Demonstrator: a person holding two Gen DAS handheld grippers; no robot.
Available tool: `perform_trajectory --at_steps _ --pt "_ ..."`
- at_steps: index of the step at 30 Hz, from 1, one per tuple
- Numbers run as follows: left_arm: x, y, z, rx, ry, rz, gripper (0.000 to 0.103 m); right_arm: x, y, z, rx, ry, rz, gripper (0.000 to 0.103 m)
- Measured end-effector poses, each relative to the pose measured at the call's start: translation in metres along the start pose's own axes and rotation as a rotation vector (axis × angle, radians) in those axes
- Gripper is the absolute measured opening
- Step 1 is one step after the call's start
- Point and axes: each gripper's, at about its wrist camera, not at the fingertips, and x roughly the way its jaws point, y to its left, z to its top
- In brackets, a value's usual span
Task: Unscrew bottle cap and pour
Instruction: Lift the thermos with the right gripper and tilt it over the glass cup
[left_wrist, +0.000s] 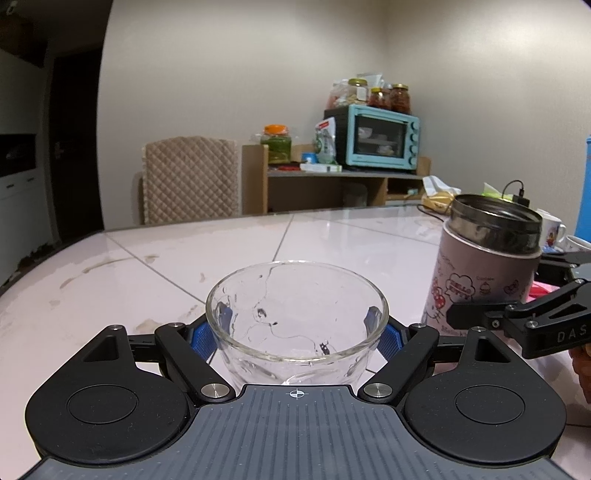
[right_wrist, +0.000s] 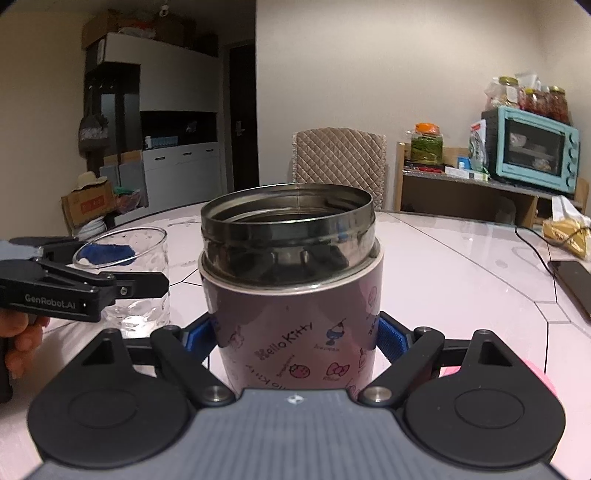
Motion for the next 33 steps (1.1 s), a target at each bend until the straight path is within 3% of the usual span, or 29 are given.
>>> perform_trajectory --at_steps 15,33 --pt "-0.003 -0.011 -0.005 0.051 0.004 -0.156 0.087 -0.012 0.033 0.015 -0.347 -0.055 -0.063 0.088" --pt "-0.002 -0.018 -0.013 0.092 -0.002 -0.235 0.087 -0.010 0.082 0.000 -0.724 -0.070 -0.163 0.088"
